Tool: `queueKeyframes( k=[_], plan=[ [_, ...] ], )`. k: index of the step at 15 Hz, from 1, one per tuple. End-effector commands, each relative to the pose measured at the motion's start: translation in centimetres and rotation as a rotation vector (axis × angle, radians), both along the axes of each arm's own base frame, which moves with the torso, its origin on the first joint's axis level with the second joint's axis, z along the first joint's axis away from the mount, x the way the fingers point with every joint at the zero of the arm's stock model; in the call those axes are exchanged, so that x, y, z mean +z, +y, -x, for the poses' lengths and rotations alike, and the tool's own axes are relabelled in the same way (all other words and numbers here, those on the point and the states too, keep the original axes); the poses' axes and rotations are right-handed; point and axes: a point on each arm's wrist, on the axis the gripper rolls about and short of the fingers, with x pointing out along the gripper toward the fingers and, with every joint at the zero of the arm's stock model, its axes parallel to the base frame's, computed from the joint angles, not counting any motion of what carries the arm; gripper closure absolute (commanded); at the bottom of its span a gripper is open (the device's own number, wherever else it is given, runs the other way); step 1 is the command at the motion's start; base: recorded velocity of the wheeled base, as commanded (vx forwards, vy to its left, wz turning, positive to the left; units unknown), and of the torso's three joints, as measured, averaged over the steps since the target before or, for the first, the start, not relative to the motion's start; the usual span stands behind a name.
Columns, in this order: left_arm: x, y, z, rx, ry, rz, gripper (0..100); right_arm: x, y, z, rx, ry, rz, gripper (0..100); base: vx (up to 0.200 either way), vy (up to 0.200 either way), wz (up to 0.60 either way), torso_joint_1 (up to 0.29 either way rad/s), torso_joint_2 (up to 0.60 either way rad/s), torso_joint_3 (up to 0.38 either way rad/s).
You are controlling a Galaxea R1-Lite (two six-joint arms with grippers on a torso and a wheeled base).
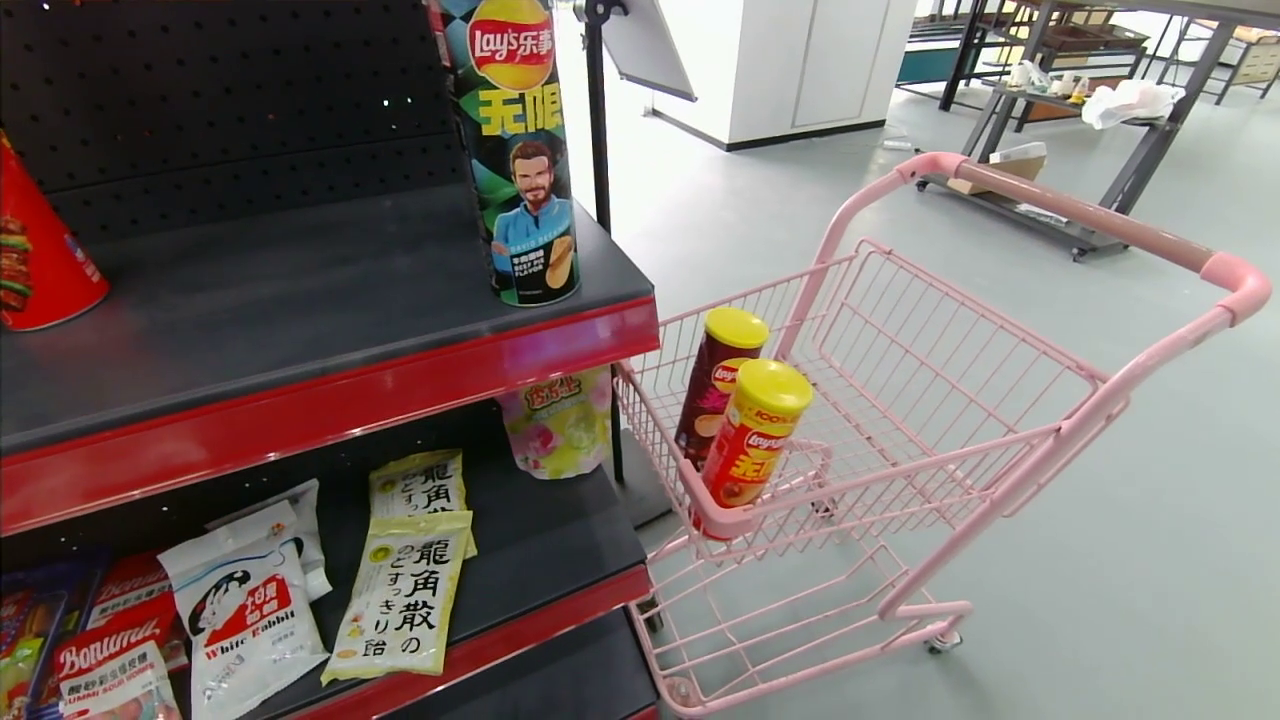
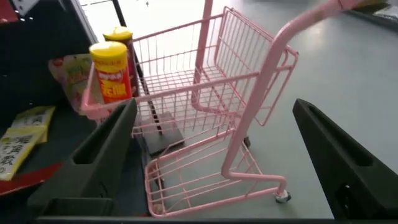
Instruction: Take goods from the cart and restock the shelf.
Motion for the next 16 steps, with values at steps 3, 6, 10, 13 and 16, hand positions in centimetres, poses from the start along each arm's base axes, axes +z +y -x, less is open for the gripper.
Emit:
queueKeyframes(
  k=[3, 6, 10, 13, 16],
  plan=[
    [0.0, 0.0, 0.0, 0.000, 0.000, 0.001, 0, 9.9, 3.2, -18.7, 0.325, 0.217, -0.026, 0, 0.000, 0.000, 0.00, 0.000, 0.00, 0.000],
    [0.0, 0.0, 0.0, 0.002, 0.000, 0.001, 0, 6.2, 5.1, -24.0, 0.479, 0.376, -0.025, 0, 0.000, 0.000, 0.00, 0.000, 0.00, 0.000],
    [0.0, 0.0, 0.0, 0.000, 0.000, -0.001, 0, 3.8, 8.6, -26.2, 0.599, 0.490, -0.008, 0, 0.000, 0.000, 0.00, 0.000, 0.00, 0.000],
    [0.0, 0.0, 0.0, 0.000, 0.000, -0.001, 0, 2.6, 10.4, -26.5, 0.658, 0.535, 0.012, 0, 0.000, 0.000, 0.00, 0.000, 0.00, 0.000],
    [0.0, 0.0, 0.0, 0.000, 0.000, -0.001, 0, 1.5, 11.4, -27.4, 0.677, 0.535, 0.018, 0, 0.000, 0.000, 0.00, 0.000, 0.00, 0.000]
  ],
)
